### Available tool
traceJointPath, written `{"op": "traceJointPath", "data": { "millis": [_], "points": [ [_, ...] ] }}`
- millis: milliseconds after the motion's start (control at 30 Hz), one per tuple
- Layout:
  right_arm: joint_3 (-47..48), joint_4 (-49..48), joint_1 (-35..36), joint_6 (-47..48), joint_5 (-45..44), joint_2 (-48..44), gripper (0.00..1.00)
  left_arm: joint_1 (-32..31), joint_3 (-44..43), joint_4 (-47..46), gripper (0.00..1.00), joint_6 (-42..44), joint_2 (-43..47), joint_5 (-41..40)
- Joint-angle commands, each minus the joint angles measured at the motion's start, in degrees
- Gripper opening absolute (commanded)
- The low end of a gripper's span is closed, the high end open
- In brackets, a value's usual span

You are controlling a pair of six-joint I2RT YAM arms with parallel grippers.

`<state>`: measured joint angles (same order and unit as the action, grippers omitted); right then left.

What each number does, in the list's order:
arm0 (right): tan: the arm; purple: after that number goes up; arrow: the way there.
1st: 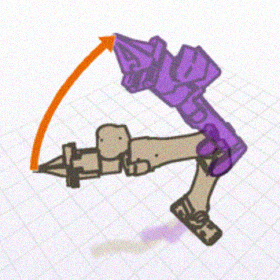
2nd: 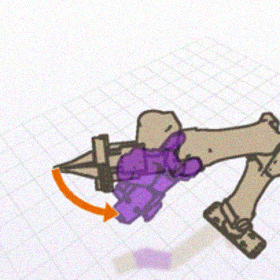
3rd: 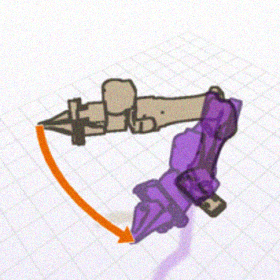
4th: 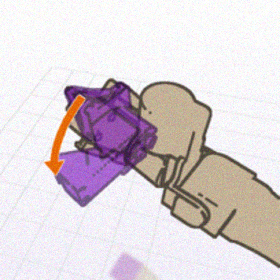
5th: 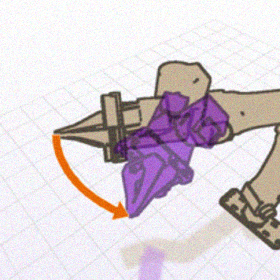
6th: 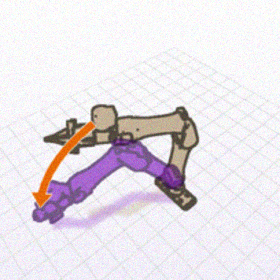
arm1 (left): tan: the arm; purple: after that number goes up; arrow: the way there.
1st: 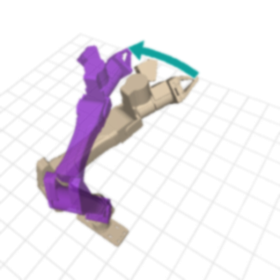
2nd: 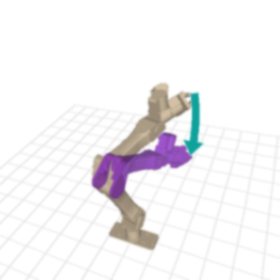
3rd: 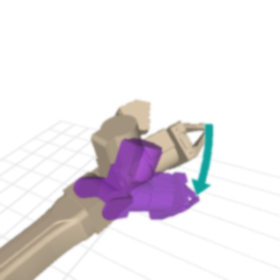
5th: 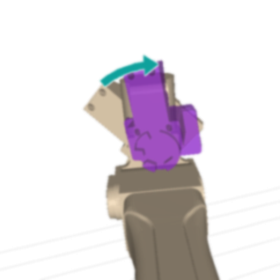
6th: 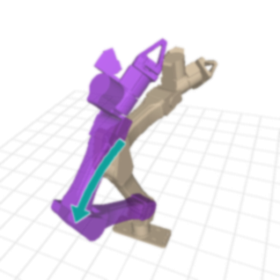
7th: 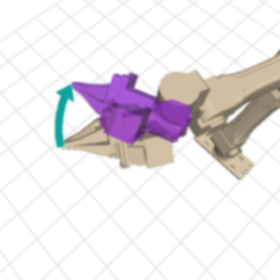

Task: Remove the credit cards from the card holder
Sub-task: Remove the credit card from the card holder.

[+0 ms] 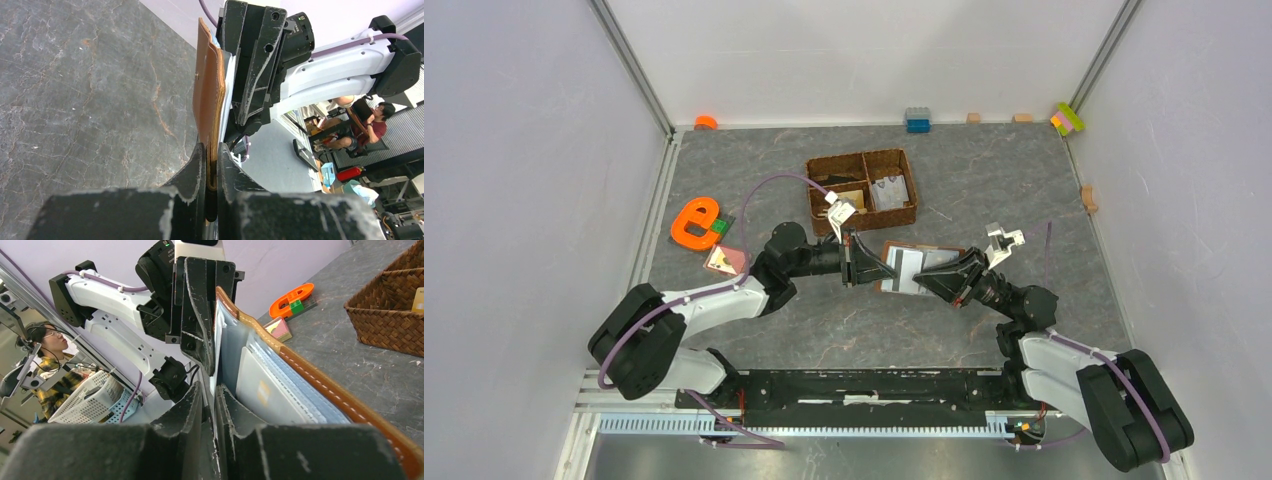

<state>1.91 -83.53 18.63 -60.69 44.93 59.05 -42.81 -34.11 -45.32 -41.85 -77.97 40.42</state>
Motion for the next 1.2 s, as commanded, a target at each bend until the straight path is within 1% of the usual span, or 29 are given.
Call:
{"op": "traceJointPath", "data": {
  "millis": [0, 133, 200, 267, 400, 533, 633, 767, 900, 1067, 1167],
  "points": [
    [-0.2, -7.1, -0.1, -0.6, 0.1, 0.1, 0.18, 1.0, -0.9, -3.1, 0.02, 0.2, 1.2, 0.3],
    [-0.2, -7.2, -0.1, -0.5, 0.1, 0.1, 0.13, 1.8, -0.5, -4.6, 0.02, -1.3, 1.1, 0.8],
    [-0.3, -7.4, -0.1, -0.5, 0.1, 0.0, 0.13, 2.2, -0.3, -5.1, 0.02, -1.7, 1.1, 0.7],
    [-0.3, -7.4, -0.1, -0.6, 0.1, -0.1, 0.04, 2.5, 0.0, -5.6, 0.02, -2.3, 1.1, 0.6],
    [-0.3, -6.7, -0.1, -0.1, -0.2, -0.3, 0.06, 2.9, 0.4, -6.6, 0.02, -3.1, 1.1, 0.6],
    [-0.3, -5.5, -0.2, 0.7, -0.5, -0.7, 0.05, 3.6, 0.9, -7.5, 0.02, -3.8, 1.3, 0.6],
    [-0.4, -1.6, -1.0, 2.3, -1.2, -1.7, 0.00, 4.0, 1.3, -8.1, 0.02, -4.4, 1.5, 0.6],
    [-0.8, 3.3, -2.5, 4.6, -2.6, -4.4, 0.00, 4.2, 1.4, -8.2, 0.02, -4.5, 1.6, 0.6],
    [-0.6, 11.8, -3.7, 8.8, -4.9, -7.6, 0.00, 4.9, 2.0, -8.2, 0.02, -4.5, 2.0, -0.3],
    [0.1, 23.9, -5.0, 14.6, -9.5, -12.6, 0.00, 6.1, 3.1, -4.0, 0.02, -2.7, 4.9, -5.3],
    [0.6, 29.9, -5.0, 17.8, -12.9, -15.4, 0.00, 6.3, 3.5, 0.6, 0.02, -0.4, 7.3, -9.5]
  ]
}}
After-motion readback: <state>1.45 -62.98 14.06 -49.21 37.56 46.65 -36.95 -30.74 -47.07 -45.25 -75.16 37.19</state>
